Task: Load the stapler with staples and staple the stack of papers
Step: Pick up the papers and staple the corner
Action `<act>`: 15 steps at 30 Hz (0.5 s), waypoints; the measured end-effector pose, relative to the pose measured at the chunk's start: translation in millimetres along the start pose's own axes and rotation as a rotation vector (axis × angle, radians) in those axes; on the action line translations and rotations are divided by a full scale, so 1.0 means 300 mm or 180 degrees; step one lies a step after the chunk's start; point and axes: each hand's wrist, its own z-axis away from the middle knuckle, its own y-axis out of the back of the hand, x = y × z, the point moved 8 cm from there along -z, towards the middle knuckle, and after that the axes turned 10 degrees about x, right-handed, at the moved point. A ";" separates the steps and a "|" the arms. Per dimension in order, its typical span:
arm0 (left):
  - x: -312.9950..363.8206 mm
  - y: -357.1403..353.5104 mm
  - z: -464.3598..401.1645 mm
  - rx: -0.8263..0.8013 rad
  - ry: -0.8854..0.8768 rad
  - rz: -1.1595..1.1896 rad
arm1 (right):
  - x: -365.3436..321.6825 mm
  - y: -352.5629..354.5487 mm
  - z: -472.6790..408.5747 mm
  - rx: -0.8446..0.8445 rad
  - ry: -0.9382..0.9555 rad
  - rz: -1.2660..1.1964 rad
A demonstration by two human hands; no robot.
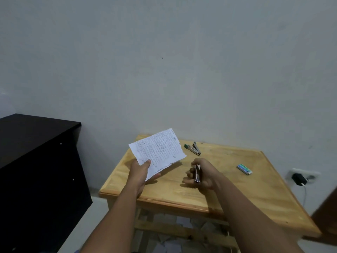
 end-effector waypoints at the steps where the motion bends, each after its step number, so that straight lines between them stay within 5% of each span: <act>1: -0.004 0.000 -0.006 0.0041 -0.0038 0.0002 | -0.002 -0.004 0.006 -0.0036 0.0053 0.0195; 5: -0.021 -0.006 -0.035 0.0067 -0.0091 0.0125 | -0.041 -0.019 0.022 0.0070 0.1080 0.1361; 8: -0.025 -0.015 -0.058 0.0042 -0.0037 0.0401 | -0.058 -0.047 0.036 0.0175 0.1724 0.1504; 15: -0.035 -0.026 -0.090 0.0003 -0.0054 0.0611 | -0.047 -0.044 0.011 -0.0121 0.1570 0.1025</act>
